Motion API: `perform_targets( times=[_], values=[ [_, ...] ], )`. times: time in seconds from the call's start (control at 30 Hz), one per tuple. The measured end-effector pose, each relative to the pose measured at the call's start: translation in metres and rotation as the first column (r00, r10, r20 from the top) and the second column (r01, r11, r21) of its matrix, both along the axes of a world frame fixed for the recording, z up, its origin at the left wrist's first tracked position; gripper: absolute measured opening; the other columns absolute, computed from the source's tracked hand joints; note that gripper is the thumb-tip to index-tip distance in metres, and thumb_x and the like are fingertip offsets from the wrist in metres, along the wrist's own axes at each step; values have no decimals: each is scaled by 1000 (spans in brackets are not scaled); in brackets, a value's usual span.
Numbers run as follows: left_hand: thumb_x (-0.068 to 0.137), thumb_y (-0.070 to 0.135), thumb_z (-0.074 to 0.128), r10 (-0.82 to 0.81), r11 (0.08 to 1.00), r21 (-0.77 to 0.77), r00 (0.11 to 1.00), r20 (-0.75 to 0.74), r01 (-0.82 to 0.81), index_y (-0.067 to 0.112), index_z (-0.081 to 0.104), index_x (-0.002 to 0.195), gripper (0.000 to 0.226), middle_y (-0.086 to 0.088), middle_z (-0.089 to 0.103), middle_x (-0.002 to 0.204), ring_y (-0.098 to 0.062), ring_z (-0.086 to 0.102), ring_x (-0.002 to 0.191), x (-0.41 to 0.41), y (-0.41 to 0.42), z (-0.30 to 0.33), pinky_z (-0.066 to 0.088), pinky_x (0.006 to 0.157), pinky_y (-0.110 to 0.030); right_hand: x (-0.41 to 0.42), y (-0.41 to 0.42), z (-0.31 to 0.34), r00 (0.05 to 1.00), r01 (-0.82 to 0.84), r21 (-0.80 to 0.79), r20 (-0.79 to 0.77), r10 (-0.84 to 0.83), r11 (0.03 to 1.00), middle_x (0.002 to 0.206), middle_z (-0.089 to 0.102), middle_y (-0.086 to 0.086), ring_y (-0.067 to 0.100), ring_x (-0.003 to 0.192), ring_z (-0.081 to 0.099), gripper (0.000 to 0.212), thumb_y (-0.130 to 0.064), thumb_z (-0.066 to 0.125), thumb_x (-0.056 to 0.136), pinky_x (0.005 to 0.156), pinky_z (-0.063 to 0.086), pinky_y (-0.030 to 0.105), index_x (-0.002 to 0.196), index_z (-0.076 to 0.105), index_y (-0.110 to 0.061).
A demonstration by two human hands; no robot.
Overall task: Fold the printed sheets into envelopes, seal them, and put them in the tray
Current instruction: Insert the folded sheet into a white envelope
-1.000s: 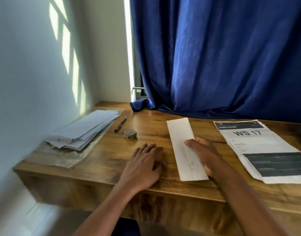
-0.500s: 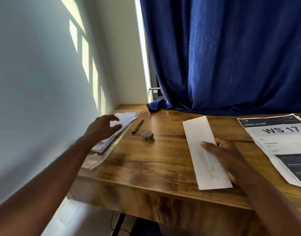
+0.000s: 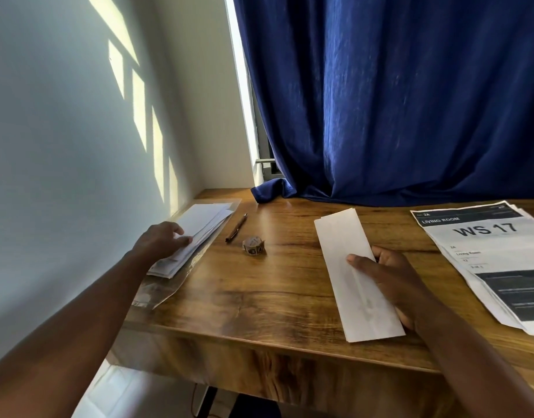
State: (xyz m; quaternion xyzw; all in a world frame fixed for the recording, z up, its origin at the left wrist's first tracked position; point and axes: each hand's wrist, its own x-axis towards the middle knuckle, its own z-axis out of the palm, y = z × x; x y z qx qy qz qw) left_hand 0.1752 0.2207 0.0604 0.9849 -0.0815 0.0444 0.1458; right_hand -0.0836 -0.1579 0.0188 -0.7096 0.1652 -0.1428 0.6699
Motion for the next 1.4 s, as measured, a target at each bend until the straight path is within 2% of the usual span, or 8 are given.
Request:
perform_targets(
  times=[0.3,0.63,0.73,0.9,0.97,1.1,1.27,1.4],
  values=[
    [93,27,63,22,992,112,956,292,-57,10,79,91,23,-18,76,94,-40,69,86,-12,-3,11,47,72,-34,-2,1,-1,1000,8,5,13,-8,1000,99,76,0,23,89,73,20,-37,73,92,66,57,33,108,68,-26],
    [97,42,52,253,920,-385,650,716,67,20,69,107,29,-13,76,104,-37,72,92,-59,12,118,54,85,-43,-3,4,-1,1000,4,-135,14,-2,991,129,60,-10,19,110,63,57,-33,64,99,84,56,37,151,40,-32],
    [95,29,59,209,690,-627,730,650,361,23,68,108,17,-5,75,98,-11,68,72,-90,-10,131,58,68,-31,-5,7,-1,998,-10,-249,59,25,968,141,39,-18,15,125,50,70,-27,60,102,102,50,43,157,21,-48],
    [99,4,57,-25,163,-914,928,372,371,17,66,97,16,0,70,75,-20,67,57,-155,-79,88,56,46,-31,-14,16,8,988,-92,-142,112,108,986,111,68,-37,-6,108,61,34,-14,60,101,79,45,8,99,80,-42],
    [100,8,61,-103,35,-958,954,282,286,17,66,96,11,-7,74,86,-29,71,63,-177,-110,65,58,50,-38,-23,19,16,988,-106,-27,111,108,994,110,74,-26,3,108,64,13,-31,72,92,79,49,18,97,83,-37],
    [103,18,62,-311,-89,-981,931,190,170,17,66,106,6,-11,78,105,-36,77,79,-204,-164,24,62,54,-41,-42,10,25,989,-131,75,84,124,989,114,73,-23,4,105,66,63,-86,61,65,82,46,27,103,80,-39],
    [99,28,64,-501,-55,-996,865,-28,-64,8,62,118,28,-18,77,107,-33,78,85,-215,-213,-6,63,56,-40,-60,-16,29,997,59,28,41,-60,998,85,74,-28,-3,78,71,20,-67,72,73,69,50,27,91,73,-57],
    [101,31,64,-709,329,-934,618,-341,-138,8,63,124,33,-16,77,109,-35,77,92,-213,-228,-12,62,55,-38,-69,-50,31,976,220,42,-14,-219,975,83,77,-12,10,76,73,7,-37,68,93,59,51,24,96,73,-32]
  ],
)
